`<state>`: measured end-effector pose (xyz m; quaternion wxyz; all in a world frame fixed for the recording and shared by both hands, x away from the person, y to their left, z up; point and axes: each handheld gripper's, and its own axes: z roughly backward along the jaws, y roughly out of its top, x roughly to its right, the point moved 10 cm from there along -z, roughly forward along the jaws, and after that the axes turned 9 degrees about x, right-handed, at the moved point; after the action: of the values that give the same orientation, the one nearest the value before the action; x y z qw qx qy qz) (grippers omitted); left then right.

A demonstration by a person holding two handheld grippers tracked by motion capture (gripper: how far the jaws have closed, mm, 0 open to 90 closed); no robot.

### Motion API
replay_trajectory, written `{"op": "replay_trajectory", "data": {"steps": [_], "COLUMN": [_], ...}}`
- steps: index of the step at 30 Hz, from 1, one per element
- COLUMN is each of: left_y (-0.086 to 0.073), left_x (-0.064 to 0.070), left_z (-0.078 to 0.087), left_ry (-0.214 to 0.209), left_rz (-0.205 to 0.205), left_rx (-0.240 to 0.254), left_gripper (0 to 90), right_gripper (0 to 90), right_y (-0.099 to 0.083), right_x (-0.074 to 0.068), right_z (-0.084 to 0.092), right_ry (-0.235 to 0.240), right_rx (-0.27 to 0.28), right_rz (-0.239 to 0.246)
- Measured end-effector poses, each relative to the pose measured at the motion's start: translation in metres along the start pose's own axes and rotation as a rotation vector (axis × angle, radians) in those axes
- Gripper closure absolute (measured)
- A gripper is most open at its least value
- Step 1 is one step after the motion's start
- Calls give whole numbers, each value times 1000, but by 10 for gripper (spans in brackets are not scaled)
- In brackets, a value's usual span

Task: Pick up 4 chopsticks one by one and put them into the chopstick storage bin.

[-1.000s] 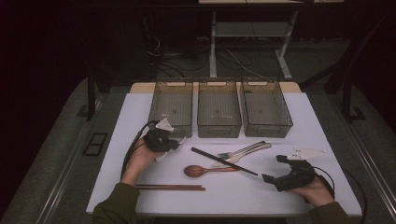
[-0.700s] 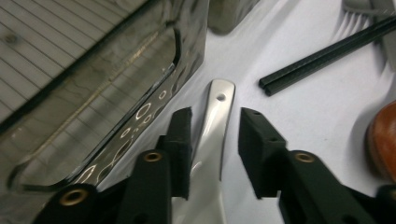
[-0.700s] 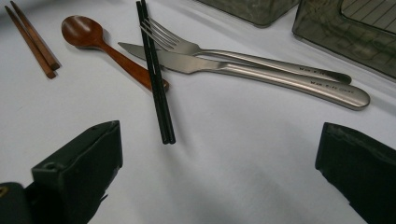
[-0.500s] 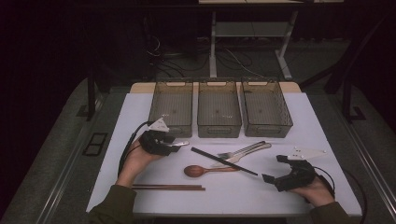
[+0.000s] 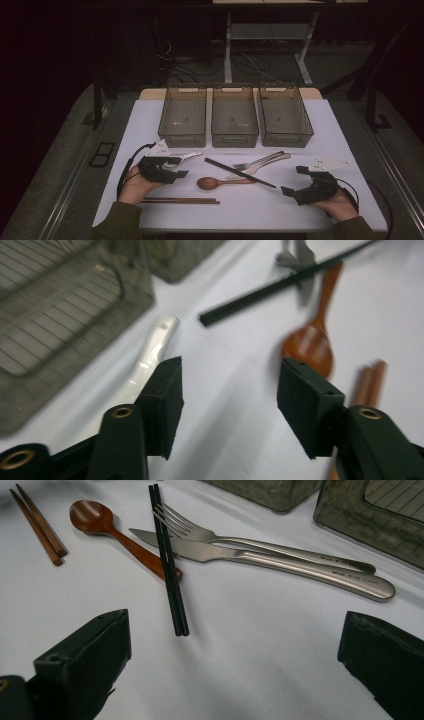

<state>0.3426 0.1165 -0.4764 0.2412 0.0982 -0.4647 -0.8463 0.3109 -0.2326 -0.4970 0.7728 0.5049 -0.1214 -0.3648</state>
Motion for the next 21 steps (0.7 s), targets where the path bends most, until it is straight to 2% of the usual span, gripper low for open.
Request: {"op": "replay_trajectory", "data": {"steps": [5, 8, 14, 18, 21], "left_y": [-10, -16, -24, -29, -31], "left_x": [25, 40, 61, 70, 74], "left_z": [4, 2, -6, -10, -15], "left_ry": [-63, -108, -181, -216, -222], "left_rz": [-24, -33, -62, -88, -112], "left_rx": [-5, -13, -37, -57, -73], "left_gripper": [550, 567, 602, 601, 611], "right_gripper": [6, 6, 6, 6, 6], "right_y": [0, 0, -1, -1, -1], "right_x": [0, 0, 1, 1, 0], "right_z": [-1, -1, -1, 0, -1], "right_ry": [1, 0, -2, -3, -2], "right_rx": [-2, -3, -6, -4, -4], "right_rz": [6, 5, 5, 3, 3]}}
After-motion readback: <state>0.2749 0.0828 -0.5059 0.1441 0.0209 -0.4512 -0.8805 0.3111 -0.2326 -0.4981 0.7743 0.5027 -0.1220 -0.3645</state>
